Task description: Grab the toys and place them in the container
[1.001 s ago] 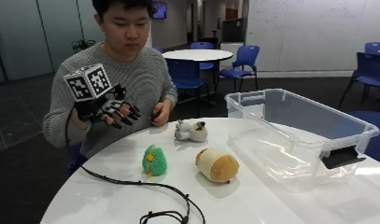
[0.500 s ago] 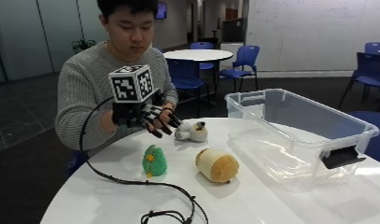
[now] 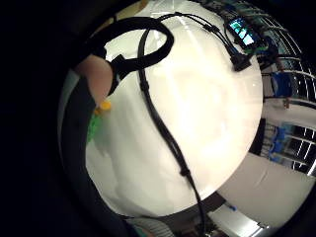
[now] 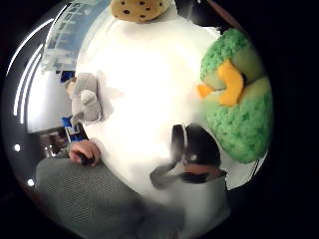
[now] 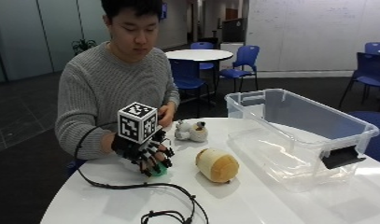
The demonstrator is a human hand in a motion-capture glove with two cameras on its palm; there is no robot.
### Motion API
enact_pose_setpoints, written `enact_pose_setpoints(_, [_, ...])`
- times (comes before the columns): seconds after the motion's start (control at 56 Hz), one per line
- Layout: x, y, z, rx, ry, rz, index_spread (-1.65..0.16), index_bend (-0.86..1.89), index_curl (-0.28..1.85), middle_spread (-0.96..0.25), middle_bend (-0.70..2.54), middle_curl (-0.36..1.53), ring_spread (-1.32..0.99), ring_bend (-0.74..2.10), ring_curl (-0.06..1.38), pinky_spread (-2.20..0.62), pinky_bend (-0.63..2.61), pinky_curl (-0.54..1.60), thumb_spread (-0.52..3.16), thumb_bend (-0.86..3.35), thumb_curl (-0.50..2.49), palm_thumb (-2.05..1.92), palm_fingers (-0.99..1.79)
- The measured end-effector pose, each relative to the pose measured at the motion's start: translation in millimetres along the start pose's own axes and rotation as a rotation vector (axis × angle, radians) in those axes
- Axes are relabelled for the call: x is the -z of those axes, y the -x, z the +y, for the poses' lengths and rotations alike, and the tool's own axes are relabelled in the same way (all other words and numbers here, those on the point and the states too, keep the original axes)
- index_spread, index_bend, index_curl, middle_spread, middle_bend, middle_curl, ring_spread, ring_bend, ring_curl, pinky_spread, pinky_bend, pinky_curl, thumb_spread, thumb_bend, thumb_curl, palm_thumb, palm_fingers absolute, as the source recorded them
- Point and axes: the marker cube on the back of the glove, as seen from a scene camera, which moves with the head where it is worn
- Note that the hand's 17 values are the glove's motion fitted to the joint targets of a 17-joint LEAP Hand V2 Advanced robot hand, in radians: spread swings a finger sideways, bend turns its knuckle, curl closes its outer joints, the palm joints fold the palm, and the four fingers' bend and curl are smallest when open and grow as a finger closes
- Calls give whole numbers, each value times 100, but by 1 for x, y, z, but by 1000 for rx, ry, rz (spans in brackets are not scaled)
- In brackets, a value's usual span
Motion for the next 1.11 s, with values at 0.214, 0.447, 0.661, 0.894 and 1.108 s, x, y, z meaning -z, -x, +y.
enact_pose_setpoints(0.214, [4, 0, -3, 14, -19, 23, -38, 9, 16, -27, 29, 37, -46, 97, 34, -27, 99, 40, 150, 13, 38, 33, 39])
enact_pose_setpoints(0.447, [86, 8, -10, 122, -212, -21, -37, 17, 17, -28, 45, 44, -43, 106, 37, -40, 100, 40, 145, 13, 41, 41, 91])
enact_pose_setpoints(0.661, [200, 20, -15, 182, -394, -9, -37, 19, 22, -28, 44, 47, -41, 104, 39, -44, 94, 41, 141, 12, 42, 46, 106])
enact_pose_setpoints(0.894, [237, 86, -84, 322, -335, -188, -37, 16, 24, -28, 43, 49, -40, 101, 39, -45, 93, 42, 138, 9, 43, 49, 107])
enact_pose_setpoints(1.108, [266, 214, -257, 225, -395, -226, -37, 16, 24, -29, 38, 50, -40, 98, 40, -45, 91, 42, 137, 6, 43, 49, 105])
